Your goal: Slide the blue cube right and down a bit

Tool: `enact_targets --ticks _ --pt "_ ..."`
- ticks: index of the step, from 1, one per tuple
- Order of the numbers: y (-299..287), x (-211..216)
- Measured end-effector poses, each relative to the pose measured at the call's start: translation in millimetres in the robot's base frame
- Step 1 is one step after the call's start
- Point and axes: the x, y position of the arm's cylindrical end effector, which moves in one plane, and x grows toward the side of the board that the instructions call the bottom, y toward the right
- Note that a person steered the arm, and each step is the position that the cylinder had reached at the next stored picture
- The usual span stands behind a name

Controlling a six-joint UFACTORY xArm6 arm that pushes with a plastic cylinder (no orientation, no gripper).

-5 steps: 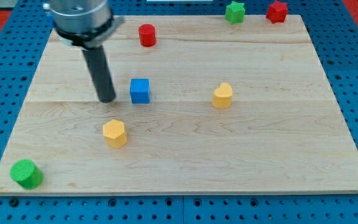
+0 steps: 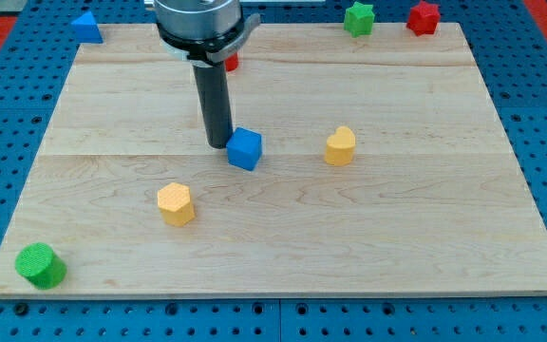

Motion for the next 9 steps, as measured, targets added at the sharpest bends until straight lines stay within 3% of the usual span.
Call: enact_targets --ticks 2,6,9 --pt "68.6 10.0" --pt "74.9 106.0" --pt "140.3 75.0"
